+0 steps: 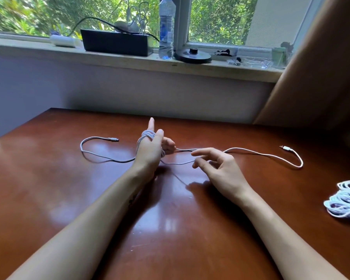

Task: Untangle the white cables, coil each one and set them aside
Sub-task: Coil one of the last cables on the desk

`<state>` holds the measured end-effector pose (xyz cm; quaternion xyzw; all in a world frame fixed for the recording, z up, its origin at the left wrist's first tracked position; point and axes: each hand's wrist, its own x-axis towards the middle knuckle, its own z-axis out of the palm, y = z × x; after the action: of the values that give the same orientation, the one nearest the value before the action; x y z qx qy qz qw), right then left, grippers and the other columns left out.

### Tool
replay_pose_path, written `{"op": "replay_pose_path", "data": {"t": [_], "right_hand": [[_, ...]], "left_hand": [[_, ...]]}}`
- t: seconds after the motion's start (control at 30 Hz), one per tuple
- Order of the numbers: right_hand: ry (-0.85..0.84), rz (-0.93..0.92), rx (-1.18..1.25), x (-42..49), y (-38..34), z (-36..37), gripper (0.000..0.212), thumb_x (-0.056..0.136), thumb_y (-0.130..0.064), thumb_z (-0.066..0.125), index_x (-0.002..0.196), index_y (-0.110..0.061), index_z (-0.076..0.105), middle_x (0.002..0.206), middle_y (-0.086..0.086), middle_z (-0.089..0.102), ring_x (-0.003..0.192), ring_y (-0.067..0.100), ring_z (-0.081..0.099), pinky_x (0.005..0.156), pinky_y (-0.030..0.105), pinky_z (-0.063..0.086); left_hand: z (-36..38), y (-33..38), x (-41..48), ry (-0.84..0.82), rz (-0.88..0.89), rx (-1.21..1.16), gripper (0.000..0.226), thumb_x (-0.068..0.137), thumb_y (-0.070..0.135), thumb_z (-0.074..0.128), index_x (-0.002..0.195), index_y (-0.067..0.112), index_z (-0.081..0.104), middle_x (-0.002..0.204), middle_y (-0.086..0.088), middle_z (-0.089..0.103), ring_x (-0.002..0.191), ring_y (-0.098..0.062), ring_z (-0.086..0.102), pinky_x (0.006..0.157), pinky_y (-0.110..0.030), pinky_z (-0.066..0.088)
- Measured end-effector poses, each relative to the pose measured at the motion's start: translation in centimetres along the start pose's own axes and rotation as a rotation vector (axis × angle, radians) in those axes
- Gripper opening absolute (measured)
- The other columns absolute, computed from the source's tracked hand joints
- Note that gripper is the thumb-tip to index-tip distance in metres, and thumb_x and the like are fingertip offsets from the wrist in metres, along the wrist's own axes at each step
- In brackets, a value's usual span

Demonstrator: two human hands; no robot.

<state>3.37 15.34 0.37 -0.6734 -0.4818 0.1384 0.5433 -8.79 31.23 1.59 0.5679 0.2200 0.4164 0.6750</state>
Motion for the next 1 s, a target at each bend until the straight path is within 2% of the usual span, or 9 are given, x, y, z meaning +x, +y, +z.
{"op": "replay_pose_path", "data": {"t": [0.07, 0.17, 0.27, 0.33, 0.4, 0.5, 0.63, 0.83, 1.0], "right_hand": [[0.015, -0.034, -0.001, -0.1, -0.1, -0.1, 0.020, 0.094, -0.013, 0.068, 0.101, -0.030, 0.073, 0.083, -0.003, 0.075, 0.060, 0.019, 0.045, 0.061, 0.032, 0.041], [0.024, -0.075, 0.036, 0.0, -0.3, -0.2, 0.025, 0.089, -0.008, 0.073, 0.102, -0.029, 0.073, 0.086, -0.005, 0.074, 0.059, 0.027, 0.040, 0.059, 0.037, 0.040], [0.033, -0.127, 0.031, -0.1, -0.8, 0.0, 0.027, 0.087, -0.008, 0.077, 0.101, -0.030, 0.073, 0.089, -0.006, 0.073, 0.058, 0.014, 0.037, 0.060, 0.032, 0.038], [0.060, -0.163, -0.011, -0.1, -0.7, 0.1, 0.028, 0.087, -0.009, 0.077, 0.100, -0.033, 0.073, 0.091, -0.009, 0.073, 0.056, 0.012, 0.039, 0.058, 0.030, 0.040], [0.084, -0.207, -0.061, -0.1, -0.5, 0.2, 0.030, 0.087, -0.011, 0.077, 0.101, -0.037, 0.072, 0.092, -0.014, 0.073, 0.060, 0.021, 0.051, 0.060, 0.037, 0.046], [0.115, -0.270, -0.097, 0.0, -0.5, 0.5, 0.031, 0.085, -0.014, 0.080, 0.101, -0.039, 0.071, 0.093, -0.015, 0.073, 0.067, 0.017, 0.059, 0.065, 0.039, 0.049], [0.119, -0.366, -0.151, 0.0, -0.5, 0.6, 0.025, 0.083, -0.017, 0.082, 0.106, -0.022, 0.073, 0.089, -0.012, 0.066, 0.073, 0.017, 0.062, 0.068, 0.038, 0.051], [0.071, -0.452, -0.272, 0.2, -0.3, 0.8, 0.032, 0.087, -0.023, 0.078, 0.119, -0.019, 0.073, 0.090, -0.012, 0.055, 0.062, 0.013, 0.049, 0.066, 0.016, 0.041], [0.022, -0.471, -0.299, 0.3, -0.3, 0.9, 0.034, 0.090, -0.025, 0.073, 0.123, -0.019, 0.072, 0.094, -0.007, 0.055, 0.061, 0.005, 0.046, 0.066, 0.014, 0.040]], "left_hand": [[0.2, 0.0, -0.4, -0.034, -0.019, 0.108, 0.058, 0.107, 0.008, 0.037, 0.159, 0.018, 0.013, 0.067, -0.013, 0.060, 0.056, -0.021, 0.059, 0.061, -0.027, 0.056], [0.5, 0.0, -1.0, -0.113, -0.083, 0.237, 0.035, 0.104, 0.008, 0.039, 0.137, -0.004, 0.046, 0.062, -0.011, 0.062, 0.052, -0.020, 0.056, 0.055, -0.026, 0.050], [0.7, 0.0, -1.4, -0.191, -0.121, 0.299, 0.034, 0.106, 0.014, 0.040, 0.119, -0.012, 0.058, 0.057, -0.007, 0.062, 0.045, -0.021, 0.050, 0.050, -0.026, 0.042], [1.0, 0.2, -1.7, -0.209, -0.134, 0.289, 0.044, 0.108, 0.025, 0.038, 0.107, -0.011, 0.065, 0.055, -0.007, 0.060, 0.043, -0.022, 0.046, 0.047, -0.024, 0.036], [1.3, 0.4, -1.8, -0.241, -0.193, 0.191, 0.051, 0.108, 0.045, 0.029, 0.119, 0.007, 0.061, 0.055, -0.012, 0.056, 0.041, -0.022, 0.043, 0.045, -0.024, 0.032], [1.5, 0.3, -2.0, -0.321, -0.247, 0.115, 0.087, 0.092, 0.072, 0.012, 0.120, 0.006, 0.062, 0.055, -0.016, 0.053, 0.038, -0.022, 0.040, 0.040, -0.023, 0.029], [1.7, 0.2, -2.4, -0.436, -0.322, 0.101, 0.107, 0.074, 0.085, 0.003, 0.091, 0.010, 0.077, 0.053, -0.015, 0.051, 0.043, -0.018, 0.038, 0.042, -0.023, 0.026], [1.9, 0.4, -2.9, -0.609, -0.342, 0.181, 0.100, 0.076, 0.081, -0.012, 0.060, 0.002, 0.047, 0.041, -0.012, 0.046, 0.027, -0.016, 0.031, 0.034, -0.017, 0.018], [1.8, 0.7, -3.2, -0.643, -0.379, 0.286, 0.100, 0.087, 0.071, -0.022, 0.046, 0.009, 0.046, 0.042, -0.011, 0.044, 0.032, -0.017, 0.030, 0.039, -0.026, 0.014]]}}
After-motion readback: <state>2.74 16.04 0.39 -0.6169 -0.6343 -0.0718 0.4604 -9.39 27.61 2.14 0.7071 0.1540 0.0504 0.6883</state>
